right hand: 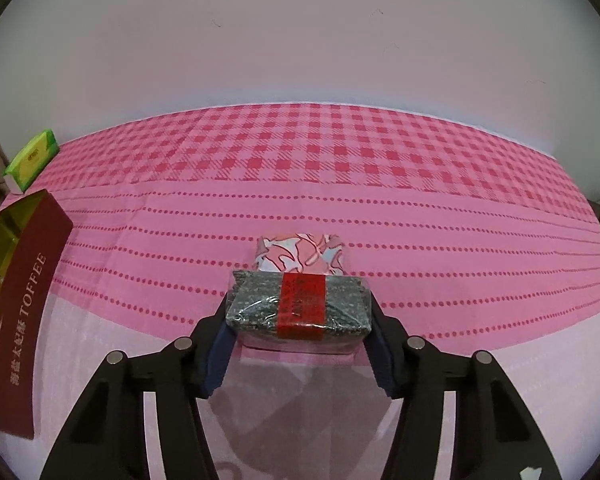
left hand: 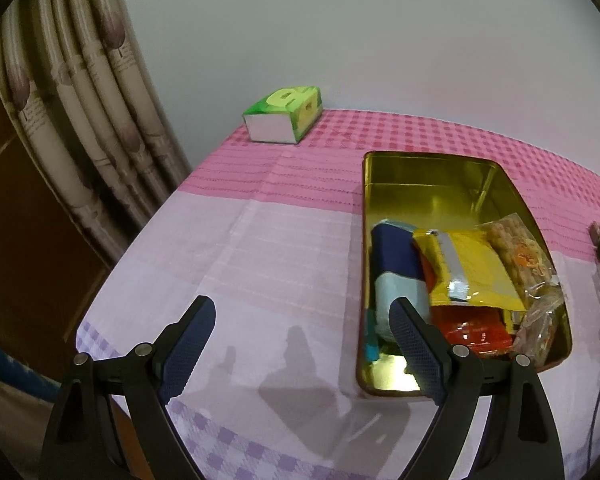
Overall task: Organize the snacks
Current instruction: 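Move the right tool to the grey sesame block and grasp it, then close the left tool on the pink cube while the right tool holds the sesame block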
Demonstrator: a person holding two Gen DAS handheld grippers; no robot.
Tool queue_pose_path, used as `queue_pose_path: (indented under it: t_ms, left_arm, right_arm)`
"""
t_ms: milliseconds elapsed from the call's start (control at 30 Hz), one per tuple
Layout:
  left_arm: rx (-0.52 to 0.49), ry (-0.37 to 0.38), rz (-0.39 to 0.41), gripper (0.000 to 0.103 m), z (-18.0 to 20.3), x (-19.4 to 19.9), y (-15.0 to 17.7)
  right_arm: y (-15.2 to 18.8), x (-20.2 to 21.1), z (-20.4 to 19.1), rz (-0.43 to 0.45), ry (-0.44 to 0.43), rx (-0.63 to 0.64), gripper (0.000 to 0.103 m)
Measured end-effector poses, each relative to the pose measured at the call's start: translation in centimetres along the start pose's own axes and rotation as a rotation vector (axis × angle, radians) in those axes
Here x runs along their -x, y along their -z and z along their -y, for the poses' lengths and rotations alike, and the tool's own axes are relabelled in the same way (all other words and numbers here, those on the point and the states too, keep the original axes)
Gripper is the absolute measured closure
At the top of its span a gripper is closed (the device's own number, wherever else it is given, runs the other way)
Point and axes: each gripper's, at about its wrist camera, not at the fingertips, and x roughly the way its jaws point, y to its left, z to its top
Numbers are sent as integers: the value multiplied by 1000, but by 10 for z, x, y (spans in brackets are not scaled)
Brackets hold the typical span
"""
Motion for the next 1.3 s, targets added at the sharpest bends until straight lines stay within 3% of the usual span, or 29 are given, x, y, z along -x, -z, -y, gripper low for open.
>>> queue_pose_path:
  t_ms: [233, 700, 1300]
  left_arm:
    - [-29, 38, 30, 14, 30, 16, -8]
    - [-221, 208, 76, 14, 159, 34, -30]
    - [-389, 481, 32, 14, 309, -3, -38]
  right_arm:
    - [8, 15, 29, 24, 18, 16, 49]
    - [16, 19, 120, 22, 80, -26, 49]
    - [23, 18, 133, 29, 68, -27, 49]
